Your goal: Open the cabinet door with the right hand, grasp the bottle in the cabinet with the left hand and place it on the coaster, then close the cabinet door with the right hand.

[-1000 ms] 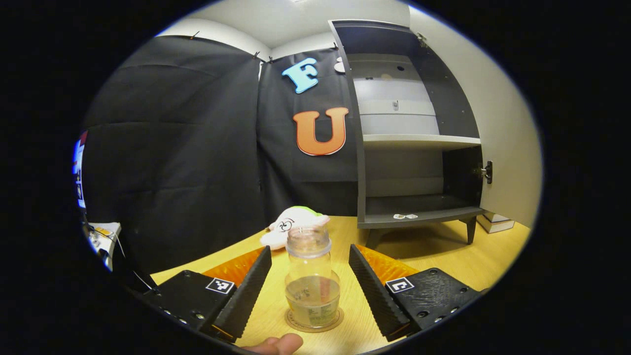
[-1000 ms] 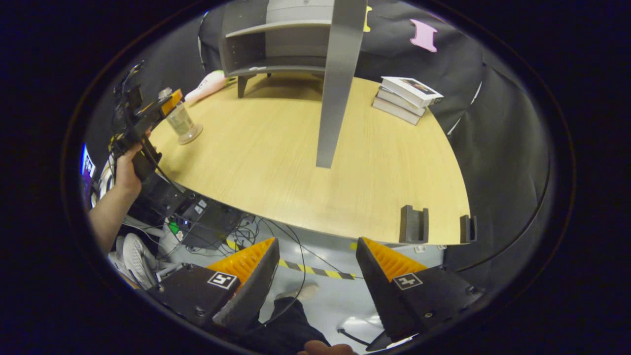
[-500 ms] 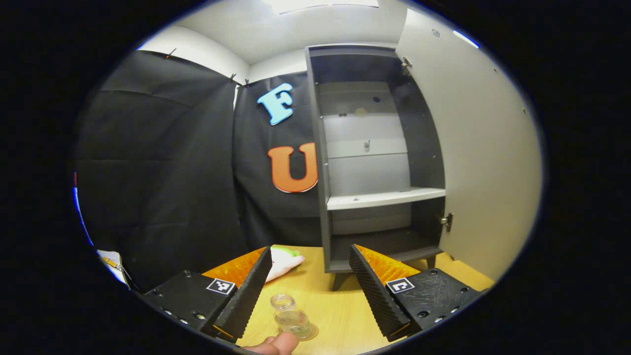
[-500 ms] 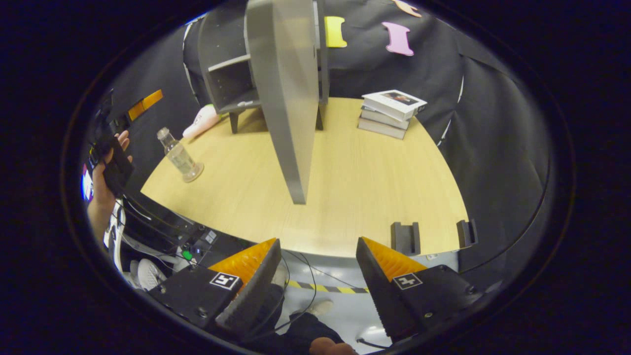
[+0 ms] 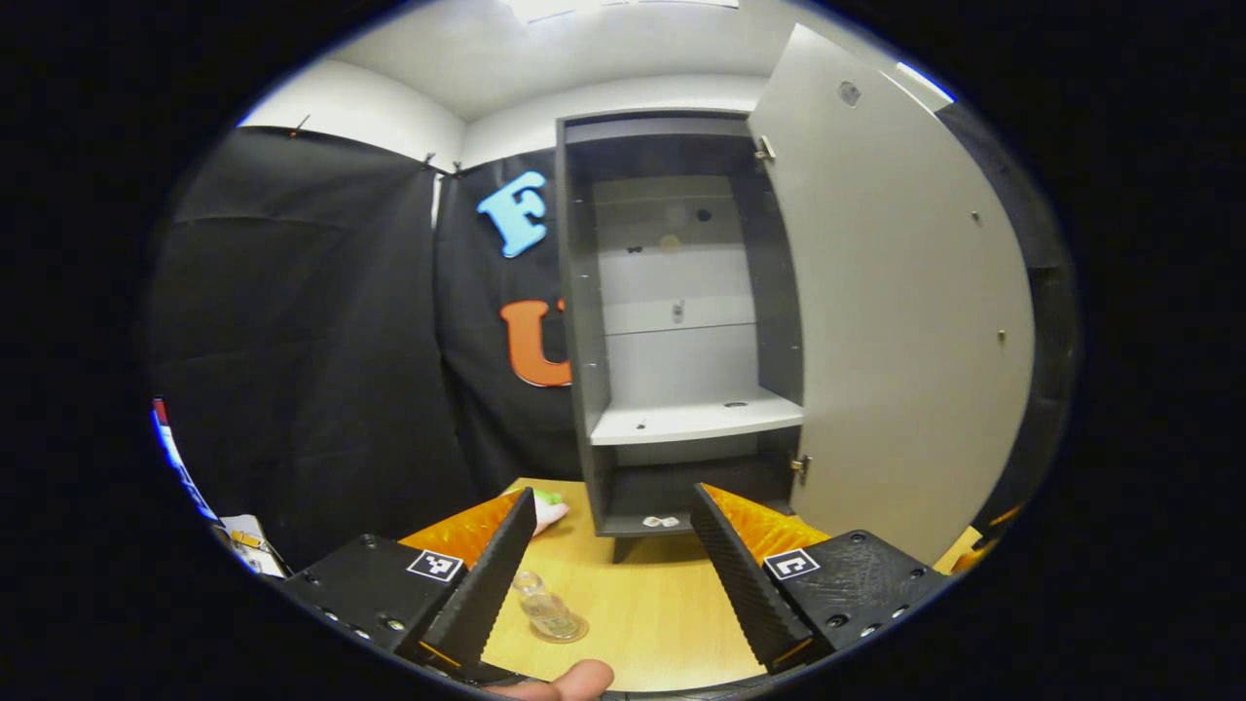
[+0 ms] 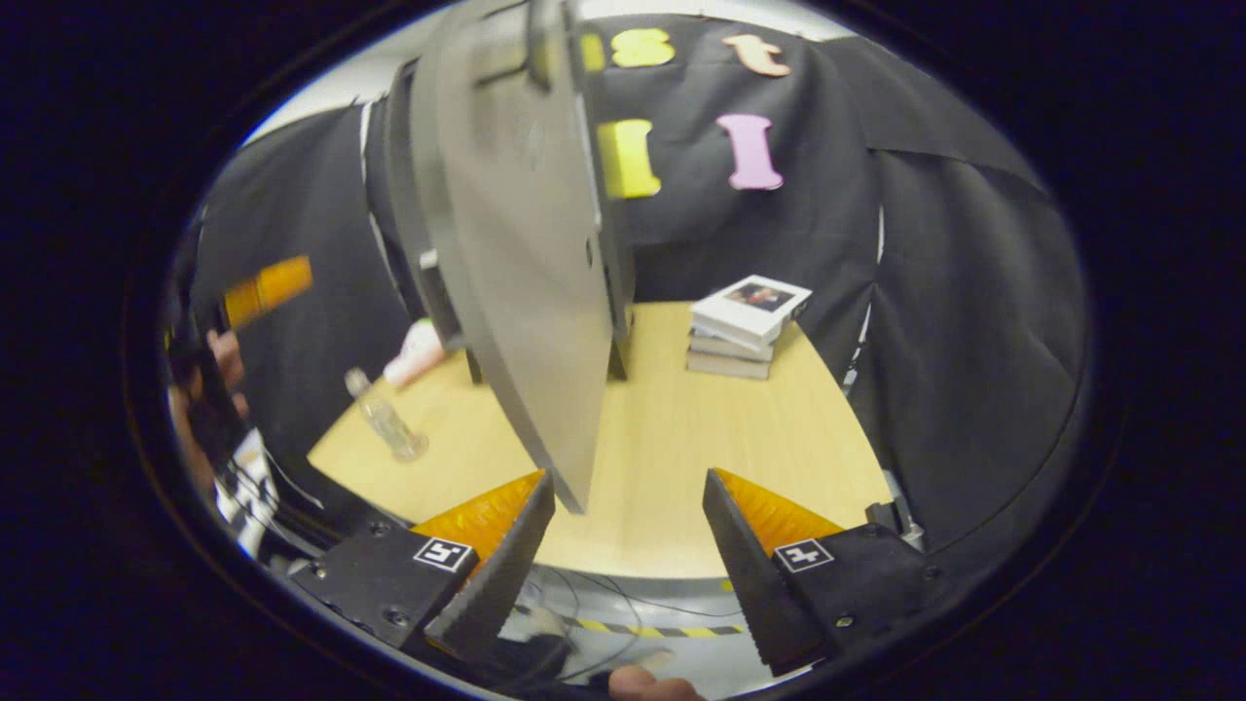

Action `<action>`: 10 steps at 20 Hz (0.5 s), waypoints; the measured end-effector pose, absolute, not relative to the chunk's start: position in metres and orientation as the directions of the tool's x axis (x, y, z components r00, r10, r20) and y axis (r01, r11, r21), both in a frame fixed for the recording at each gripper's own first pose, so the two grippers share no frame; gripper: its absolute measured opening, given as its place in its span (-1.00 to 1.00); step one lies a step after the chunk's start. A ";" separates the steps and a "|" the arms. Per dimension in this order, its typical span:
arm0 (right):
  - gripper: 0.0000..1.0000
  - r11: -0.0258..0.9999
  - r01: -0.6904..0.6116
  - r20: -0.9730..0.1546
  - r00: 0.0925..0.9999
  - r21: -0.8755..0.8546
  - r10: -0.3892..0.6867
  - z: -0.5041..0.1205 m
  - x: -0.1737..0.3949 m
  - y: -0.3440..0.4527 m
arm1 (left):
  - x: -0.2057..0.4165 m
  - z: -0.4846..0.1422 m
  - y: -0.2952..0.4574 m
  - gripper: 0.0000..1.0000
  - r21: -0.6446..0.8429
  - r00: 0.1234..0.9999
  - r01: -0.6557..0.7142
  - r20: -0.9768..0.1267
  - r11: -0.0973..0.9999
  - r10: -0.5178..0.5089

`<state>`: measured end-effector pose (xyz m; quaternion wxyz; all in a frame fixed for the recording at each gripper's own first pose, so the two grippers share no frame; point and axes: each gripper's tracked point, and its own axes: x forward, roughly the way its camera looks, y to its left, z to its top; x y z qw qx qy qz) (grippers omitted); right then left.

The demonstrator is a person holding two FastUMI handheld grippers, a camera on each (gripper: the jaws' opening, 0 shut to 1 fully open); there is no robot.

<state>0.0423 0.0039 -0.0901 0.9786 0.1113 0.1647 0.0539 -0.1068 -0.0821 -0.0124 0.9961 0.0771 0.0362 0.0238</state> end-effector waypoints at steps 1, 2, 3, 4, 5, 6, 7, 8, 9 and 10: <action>0.96 0.962 -0.039 -0.252 0.962 0.270 0.110 -0.060 0.042 -0.008 | -0.104 -0.013 -0.090 1.00 0.188 0.996 -0.008 -0.083 0.982 0.024; 0.95 0.957 -0.006 -0.200 0.977 0.290 0.067 -0.035 0.040 -0.023 | -0.103 -0.008 -0.097 0.92 0.206 0.997 0.020 -0.081 0.978 -0.004; 0.94 0.952 0.018 -0.156 0.987 0.307 0.031 -0.013 0.039 -0.035 | -0.100 -0.004 -0.107 0.92 0.213 0.997 0.054 -0.069 0.976 -0.040; 0.92 0.946 0.027 -0.121 0.993 0.322 0.013 0.004 0.040 -0.037 | -0.094 0.001 -0.115 0.92 0.221 0.996 0.077 -0.052 0.972 -0.068; 0.92 0.943 0.033 -0.104 0.995 0.330 0.001 0.015 0.041 -0.037 | -0.089 0.002 -0.120 1.00 0.224 0.995 0.094 -0.041 0.970 -0.087; 0.89 0.942 0.025 -0.091 0.996 0.334 0.005 0.024 0.039 -0.034 | -0.083 0.000 -0.126 0.92 0.213 0.993 0.116 -0.042 0.970 -0.109; 0.98 0.944 0.007 -0.083 0.996 0.330 0.021 0.035 0.043 -0.028 | -0.079 -0.004 -0.130 0.92 0.197 0.991 0.135 -0.050 0.971 -0.128; 0.98 0.949 -0.010 -0.071 0.997 0.315 0.034 0.046 0.045 -0.021 | -0.075 -0.006 -0.131 0.92 0.183 0.990 0.141 -0.057 0.973 -0.133; 0.98 0.956 -0.023 -0.052 0.998 0.292 0.040 0.056 0.046 -0.015 | -0.074 -0.006 -0.130 0.92 0.168 0.990 0.138 -0.057 0.976 -0.131; 0.98 0.962 -0.044 -0.031 0.998 0.270 0.054 0.065 0.048 -0.008 | -0.071 -0.008 -0.127 0.92 0.152 0.990 0.133 -0.060 0.979 -0.125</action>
